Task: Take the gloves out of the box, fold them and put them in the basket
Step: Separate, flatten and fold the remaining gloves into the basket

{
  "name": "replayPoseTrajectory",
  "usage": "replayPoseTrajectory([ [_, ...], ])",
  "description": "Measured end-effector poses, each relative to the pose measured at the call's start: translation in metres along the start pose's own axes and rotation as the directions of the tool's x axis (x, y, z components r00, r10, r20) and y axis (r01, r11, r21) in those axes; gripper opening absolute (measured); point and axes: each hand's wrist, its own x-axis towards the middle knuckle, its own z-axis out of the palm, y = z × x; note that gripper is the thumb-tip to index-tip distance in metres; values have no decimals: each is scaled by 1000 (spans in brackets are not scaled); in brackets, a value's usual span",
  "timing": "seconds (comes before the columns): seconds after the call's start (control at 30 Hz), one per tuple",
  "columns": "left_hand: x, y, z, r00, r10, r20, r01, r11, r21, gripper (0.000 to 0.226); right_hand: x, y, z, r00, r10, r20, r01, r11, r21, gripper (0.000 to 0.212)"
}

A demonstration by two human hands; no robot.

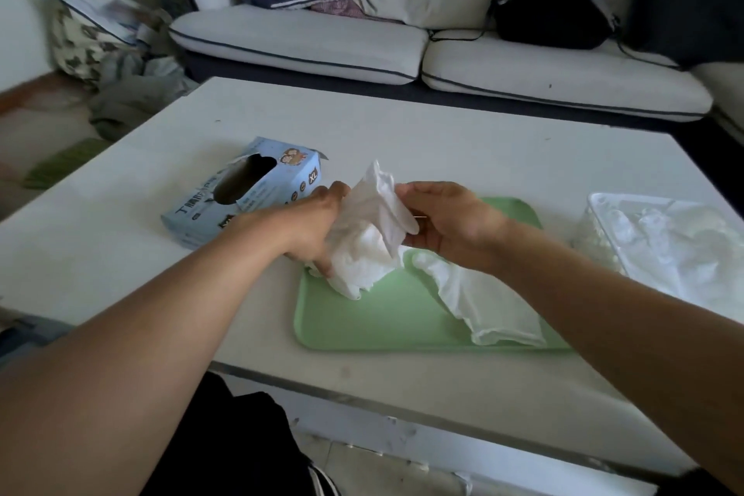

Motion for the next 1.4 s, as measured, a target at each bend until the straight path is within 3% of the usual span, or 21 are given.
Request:
replayPoseTrajectory([
  [0.07,2,0,0,1000,7,-19,-7,1000,-5,103,-2,-14,-5,1000,-6,12,5,994,106,38],
  [0.17,7,-2,-1,997,-1,-73,-6,995,-104,117,-11,-37,-9,1000,-15,1,14,967,254,28],
  [0.27,9,4,-11,963,-114,-245,53,969,-241,110,-26,-61,-16,998,-52,-39,63,917,393,25],
  [0.3,7,9,-17,913,-168,-372,63,959,-278,92,-31,-67,-19,996,-69,-65,90,899,429,24],
  [0.37,3,25,-30,717,-256,-648,-60,904,-424,52,-42,-73,-28,990,-90,-111,133,861,490,22],
  [0.4,-2,36,-37,636,-298,-712,-221,813,-538,34,-48,-72,-31,987,-87,-137,145,849,508,21],
  [0.43,-6,51,-44,640,-296,-709,-408,652,-639,25,-56,-70,-36,983,-79,-164,154,842,518,21],
  [0.5,-19,82,-49,817,-30,-576,-545,285,-788,45,-65,-57,-45,979,-55,-198,154,834,530,23],
  [0.53,-24,98,-45,865,155,-476,-501,241,-831,61,-69,-51,-48,980,-47,-193,142,846,514,27],
  [0.6,-27,126,-32,869,340,-359,-472,351,-809,82,-78,-45,-53,992,-45,-114,90,899,429,33],
  [0.67,-15,142,-19,860,248,-447,-511,423,-748,77,-89,-48,-59,999,-45,-14,47,944,328,37],
  [0.73,-11,151,-22,847,116,-519,-524,350,-777,49,-97,-54,-71,995,-75,-71,86,983,161,33],
  [0.8,-8,155,-28,878,84,-472,-477,244,-844,28,-102,-58,-86,945,-194,-264,155,975,-161,21],
  [0.87,-11,157,-32,921,165,-353,-379,166,-910,21,-104,-56,-99,877,-310,-366,153,904,-399,41],
  [0.93,-15,158,-31,926,294,-238,-291,155,-944,24,-106,-52,-106,929,-235,-287,130,931,-340,69],
  [0.97,-15,159,-29,918,337,-208,-278,175,-944,26,-108,-49,-109,968,-154,-197,103,963,-247,70],
  [1.03,-16,160,-27,913,348,-214,-306,236,-923,27,-109,-49,-113,996,-72,-61,62,987,-148,49],
  [1.13,-17,157,-29,929,279,-242,-335,365,-869,30,-108,-54,-120,994,-63,-84,55,994,-100,18],
  [1.2,-19,153,-30,946,262,-191,-292,437,-850,32,-110,-55,-123,999,-21,-31,19,998,-66,14],
  [1.3,-26,146,-30,947,319,30,-164,562,-811,33,-109,-51,-124,992,97,79,-84,985,-152,28],
  [1.4,-24,143,-28,920,317,231,-26,637,-771,23,-96,-40,-124,984,169,61,-136,923,-361,36],
])
